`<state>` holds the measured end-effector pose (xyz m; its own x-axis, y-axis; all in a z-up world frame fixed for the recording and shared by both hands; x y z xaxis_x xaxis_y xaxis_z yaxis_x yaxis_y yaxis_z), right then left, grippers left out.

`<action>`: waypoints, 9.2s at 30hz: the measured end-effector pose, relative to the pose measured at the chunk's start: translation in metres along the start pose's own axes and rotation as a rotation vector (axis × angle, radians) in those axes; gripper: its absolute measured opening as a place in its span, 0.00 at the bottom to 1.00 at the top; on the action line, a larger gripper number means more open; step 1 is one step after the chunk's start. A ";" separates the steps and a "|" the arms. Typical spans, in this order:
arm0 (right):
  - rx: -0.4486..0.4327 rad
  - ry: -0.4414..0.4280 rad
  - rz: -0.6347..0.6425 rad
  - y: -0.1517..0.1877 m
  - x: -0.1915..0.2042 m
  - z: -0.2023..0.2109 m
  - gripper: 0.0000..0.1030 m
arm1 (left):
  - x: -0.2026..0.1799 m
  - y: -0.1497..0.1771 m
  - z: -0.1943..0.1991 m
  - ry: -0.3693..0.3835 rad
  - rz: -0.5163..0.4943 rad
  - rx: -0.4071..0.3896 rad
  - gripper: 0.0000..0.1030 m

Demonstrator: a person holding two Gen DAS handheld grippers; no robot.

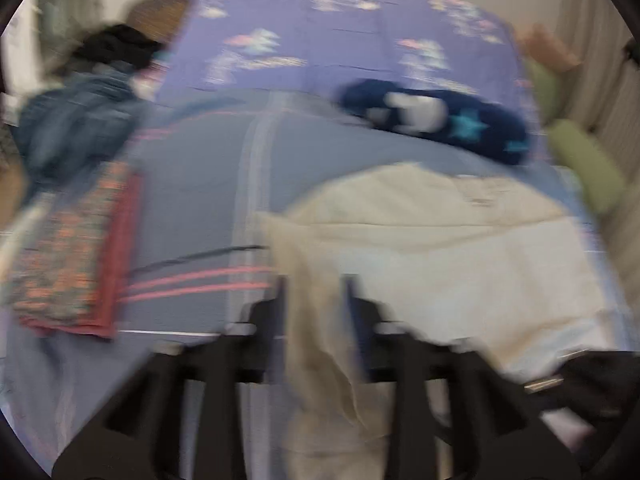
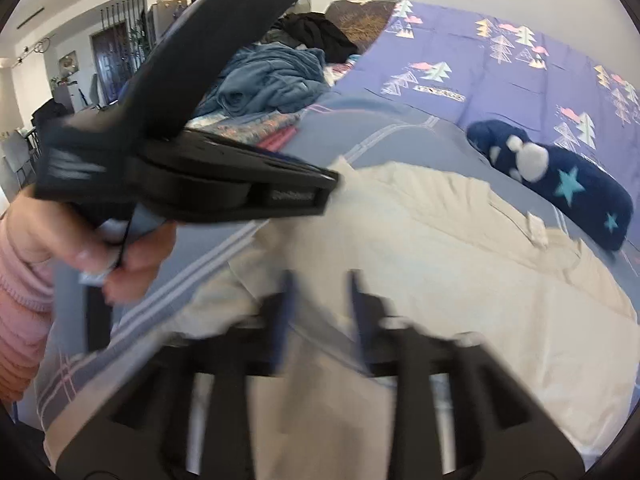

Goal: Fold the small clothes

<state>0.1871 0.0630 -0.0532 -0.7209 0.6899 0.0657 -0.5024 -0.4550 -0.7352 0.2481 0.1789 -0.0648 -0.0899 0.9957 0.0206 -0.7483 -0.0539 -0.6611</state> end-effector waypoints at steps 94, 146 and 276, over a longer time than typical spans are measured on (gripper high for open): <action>-0.126 0.160 -0.719 0.210 -0.249 0.174 0.89 | -0.489 -0.055 -0.058 0.297 -0.659 0.267 0.03; 0.118 0.030 -0.067 -0.119 -0.037 -0.037 0.55 | 0.023 0.078 0.006 0.488 0.322 0.027 0.49; -0.445 -0.109 -0.754 0.183 -0.148 0.345 0.07 | 0.039 0.116 0.238 0.561 0.285 -0.226 0.02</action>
<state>0.0375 -0.3170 0.0358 -0.3249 0.6502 0.6868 -0.6468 0.3770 -0.6629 0.0016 0.1937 0.0374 0.1374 0.8361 -0.5312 -0.5841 -0.3647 -0.7251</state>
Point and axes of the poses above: each gripper's, at about its wrist camera, not at the fingertips, and z roughly against the way its jaws point, x to its left, y to its underside, the point moved 3 cm from there along -z, roughly the way its jaws point, and after that the axes turned 3 degrees about -y, right-handed, at the moved point
